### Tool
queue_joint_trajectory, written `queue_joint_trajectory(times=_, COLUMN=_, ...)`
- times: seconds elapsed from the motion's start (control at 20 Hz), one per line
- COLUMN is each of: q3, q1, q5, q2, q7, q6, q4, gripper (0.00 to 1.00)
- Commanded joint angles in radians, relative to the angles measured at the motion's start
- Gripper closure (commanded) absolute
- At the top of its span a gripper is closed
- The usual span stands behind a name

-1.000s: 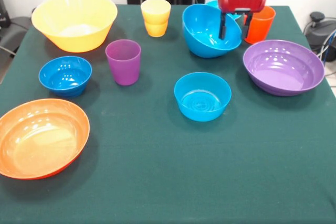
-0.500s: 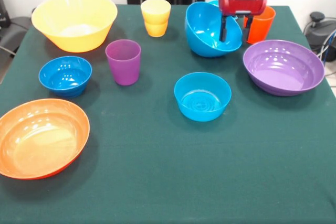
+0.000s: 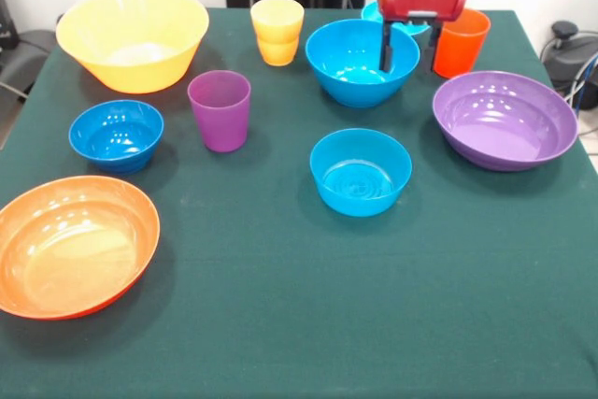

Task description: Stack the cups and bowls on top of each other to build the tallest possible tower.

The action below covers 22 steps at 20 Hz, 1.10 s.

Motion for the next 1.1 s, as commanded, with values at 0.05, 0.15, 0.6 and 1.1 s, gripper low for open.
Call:
queue_joint_trajectory(times=0.05, q3=0.119, q1=-0.030, q5=-0.016, q2=-0.075, q7=0.110, q6=0.164, q4=0.036, gripper=0.00)
queue_joint_trajectory(times=0.15, q3=0.117, q1=-0.029, q5=-0.015, q2=-0.075, q7=0.109, q6=0.165, q4=0.033, gripper=0.00)
queue_joint_trajectory(times=0.6, q3=0.099, q1=-0.018, q5=-0.026, q2=-0.016, q7=0.120, q6=0.104, q4=0.014, gripper=0.00)
queue_joint_trajectory(times=1.1, q3=0.077, q1=0.013, q5=-0.019, q2=0.046, q7=0.141, q6=0.041, q4=-0.006, gripper=0.00)
